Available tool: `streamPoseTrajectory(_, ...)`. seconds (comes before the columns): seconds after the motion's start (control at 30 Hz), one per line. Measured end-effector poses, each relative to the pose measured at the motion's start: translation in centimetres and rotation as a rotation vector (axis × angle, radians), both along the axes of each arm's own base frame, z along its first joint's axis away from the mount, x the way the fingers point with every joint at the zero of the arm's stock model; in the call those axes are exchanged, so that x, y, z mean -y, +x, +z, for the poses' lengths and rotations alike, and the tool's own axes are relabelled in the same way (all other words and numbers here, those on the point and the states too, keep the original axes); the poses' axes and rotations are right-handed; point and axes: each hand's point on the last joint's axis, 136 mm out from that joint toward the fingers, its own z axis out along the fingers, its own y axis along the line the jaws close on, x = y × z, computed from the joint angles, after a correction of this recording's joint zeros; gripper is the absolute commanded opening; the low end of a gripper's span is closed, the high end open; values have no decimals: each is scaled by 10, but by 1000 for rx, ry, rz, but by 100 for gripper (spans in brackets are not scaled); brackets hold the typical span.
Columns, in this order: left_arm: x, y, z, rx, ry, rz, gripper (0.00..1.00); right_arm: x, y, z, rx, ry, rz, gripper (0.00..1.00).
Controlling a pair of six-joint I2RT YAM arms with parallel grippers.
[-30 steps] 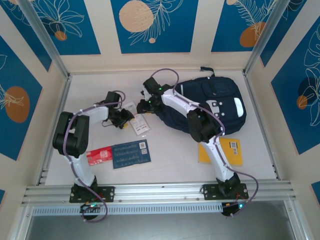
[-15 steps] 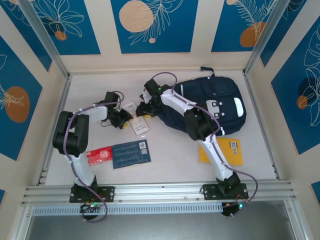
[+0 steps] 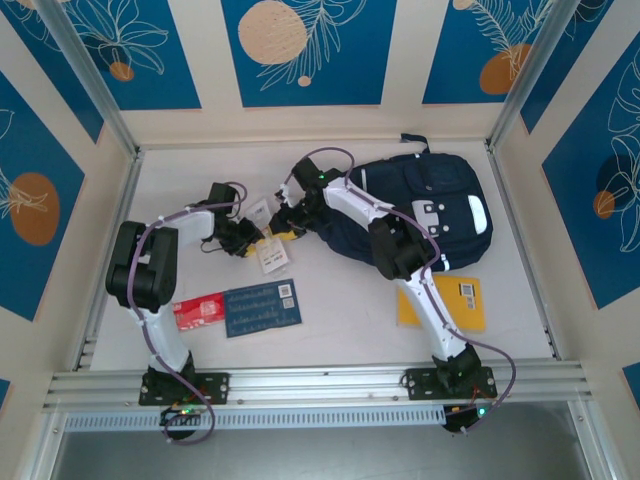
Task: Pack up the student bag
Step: Pick up the loose stationery at the center of the table.
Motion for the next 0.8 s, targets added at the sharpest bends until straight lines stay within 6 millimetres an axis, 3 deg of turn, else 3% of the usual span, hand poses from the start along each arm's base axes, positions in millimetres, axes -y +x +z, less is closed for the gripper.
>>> streamPoseTrajectory(0.13,0,0,0,-1,-3,0,30,1,1,-1,-3,-9,-10,21)
streamPoseTrajectory(0.27,1,0,1,-1,-8,-1,32,2,2,-3,-6,-24,-22,4)
streamPoseTrajectory(0.33,0,0,1,-2,-10,0,37,4,3,-6,-4,-36,-28,0)
streamPoseTrajectory(0.5,4,3,9,26,-28,-12,56,15,2,-10,9,-46,-68,0)
streamPoseTrajectory(0.63,6,5,29,71,-46,-14,71,25,3,12,23,-11,-138,0)
streamPoseTrajectory(0.8,12,7,81,187,-117,-8,87,43,23,67,96,90,-294,0)
